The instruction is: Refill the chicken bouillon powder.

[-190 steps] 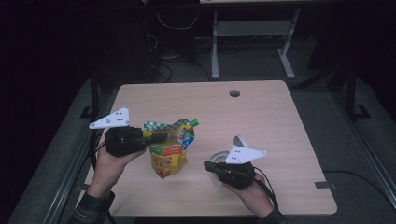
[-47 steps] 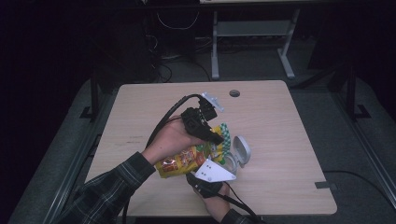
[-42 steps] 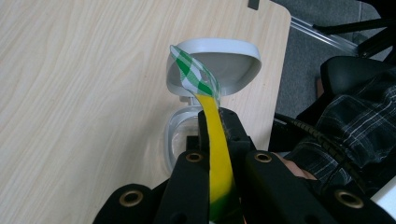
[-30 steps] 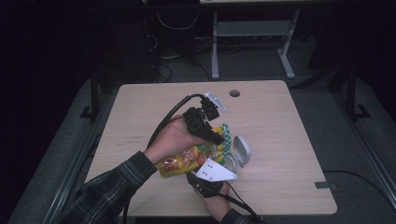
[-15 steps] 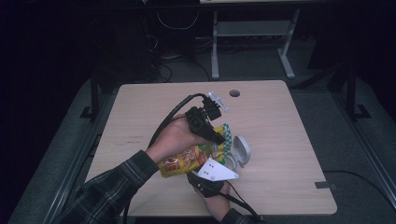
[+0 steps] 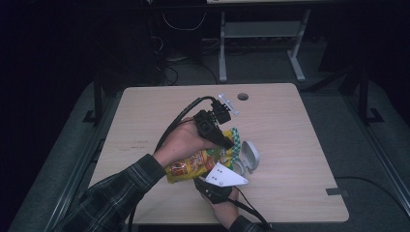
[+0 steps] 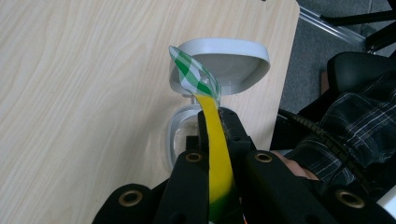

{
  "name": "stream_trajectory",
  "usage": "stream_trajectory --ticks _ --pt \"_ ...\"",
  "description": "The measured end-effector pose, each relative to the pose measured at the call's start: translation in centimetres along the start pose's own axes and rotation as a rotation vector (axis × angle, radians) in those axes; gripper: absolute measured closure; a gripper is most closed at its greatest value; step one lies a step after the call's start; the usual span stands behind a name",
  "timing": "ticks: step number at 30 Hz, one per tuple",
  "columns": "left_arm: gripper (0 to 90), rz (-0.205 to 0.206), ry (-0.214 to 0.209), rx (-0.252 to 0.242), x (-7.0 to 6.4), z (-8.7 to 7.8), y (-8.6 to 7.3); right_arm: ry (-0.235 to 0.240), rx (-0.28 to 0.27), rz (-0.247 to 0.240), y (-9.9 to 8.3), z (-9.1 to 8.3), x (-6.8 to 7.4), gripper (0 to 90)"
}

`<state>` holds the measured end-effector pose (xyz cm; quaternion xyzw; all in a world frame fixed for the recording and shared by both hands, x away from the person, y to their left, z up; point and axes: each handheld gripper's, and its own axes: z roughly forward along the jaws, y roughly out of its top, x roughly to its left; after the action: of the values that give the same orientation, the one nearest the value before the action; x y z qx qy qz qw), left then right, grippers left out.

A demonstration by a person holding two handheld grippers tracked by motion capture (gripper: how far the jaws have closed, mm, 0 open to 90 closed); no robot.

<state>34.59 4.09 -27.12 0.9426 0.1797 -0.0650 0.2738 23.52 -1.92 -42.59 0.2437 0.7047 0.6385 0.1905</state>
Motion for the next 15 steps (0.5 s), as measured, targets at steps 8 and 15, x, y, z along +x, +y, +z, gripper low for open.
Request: stream_trajectory --ticks 8,15 --pt "89.1 0.009 0.007 0.030 -0.15 0.05 0.38 0.004 -0.011 0.000 0.11 -0.14 -0.03 90.0" --pt "89.1 0.010 0.010 0.049 -0.29 0.05 0.84 0.008 -0.021 0.008 0.31 -0.26 -0.06 90.0"
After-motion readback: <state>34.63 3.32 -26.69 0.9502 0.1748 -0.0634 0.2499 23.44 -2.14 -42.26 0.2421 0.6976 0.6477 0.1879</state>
